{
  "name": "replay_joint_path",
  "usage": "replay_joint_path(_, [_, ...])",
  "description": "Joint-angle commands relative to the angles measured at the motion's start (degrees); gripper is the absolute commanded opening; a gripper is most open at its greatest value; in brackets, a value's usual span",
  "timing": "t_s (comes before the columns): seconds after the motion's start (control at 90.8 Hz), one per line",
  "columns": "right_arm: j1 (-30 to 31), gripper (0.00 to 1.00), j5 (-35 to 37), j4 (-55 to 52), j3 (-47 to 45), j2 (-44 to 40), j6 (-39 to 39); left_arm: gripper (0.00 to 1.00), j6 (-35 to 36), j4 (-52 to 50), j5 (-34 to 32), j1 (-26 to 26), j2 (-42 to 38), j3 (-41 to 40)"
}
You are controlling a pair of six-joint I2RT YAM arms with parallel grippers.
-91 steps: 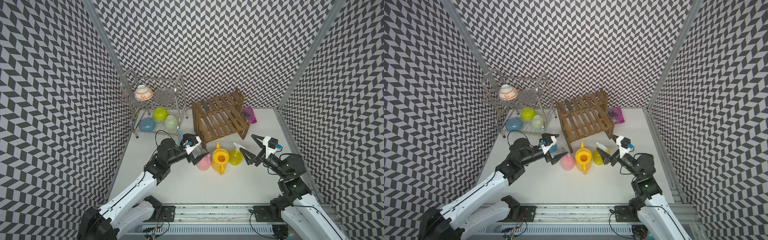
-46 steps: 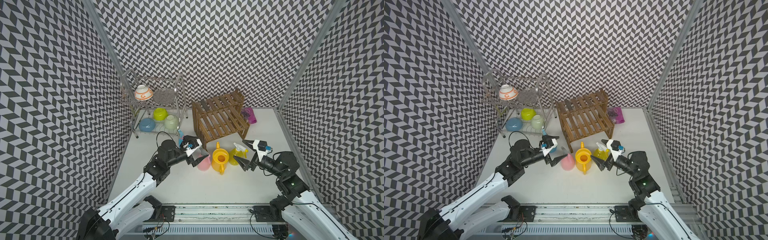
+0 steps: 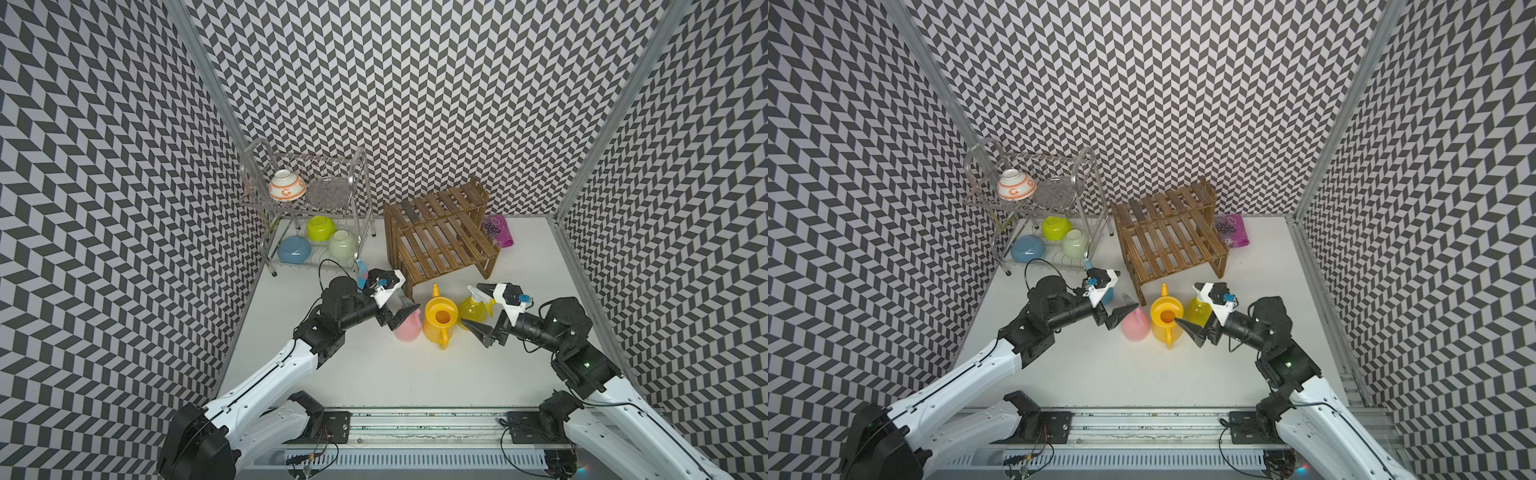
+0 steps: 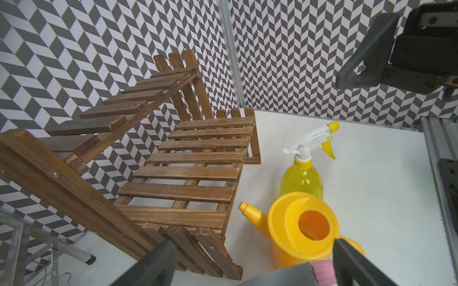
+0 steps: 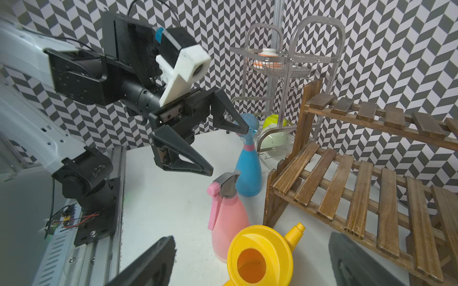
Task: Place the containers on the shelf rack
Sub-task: 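Pick up a container from the center of the board.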
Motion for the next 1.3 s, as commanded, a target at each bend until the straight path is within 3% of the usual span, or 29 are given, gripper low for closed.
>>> replay_joint_path(0.0, [1.53,0.99,0.32,-0.86,2.62,1.08,-3.61,1.00,-3.67,4.18,-2.66,-0.33,-0.07,0.93])
replay_joint_path(0.33, [6.86,0.99,-0.12,-7.76,7.56,6.92,-11.27,1.00,-5.98,7.85,-6.74,-0.36,-6.22,-4.32])
replay_joint_path(0.738, [10.96,0.93,5.42,-13.18,13.50,14.76,-15.57,1.00,-0.31,7.59,-6.98,-0.37,-12.35,-8.90])
replay_joint_path(0.881, [12.18,0.92,5.04,-9.86,14.46,16.00,-8.44,0.99,-1.46,7.39,-7.34,-0.36,-13.15,-9.05])
replay_joint_path(0.958, [14.88,0.91,5.52,-5.91,13.24,16.88,-1.96,1.00,-5.84,7.69,-10.61,-0.36,-13.45,-8.85])
replay_joint_path(1.124, [22.78,0.91,18.79,0.70,11.27,19.69,8.00,0.99,-17.99,4.01,-24.62,-0.19,-14.85,-5.93])
replay_joint_path(1.289, [24.48,0.88,26.04,3.57,12.80,24.74,14.52,0.96,-20.56,4.25,-27.43,-0.19,-16.84,-5.79])
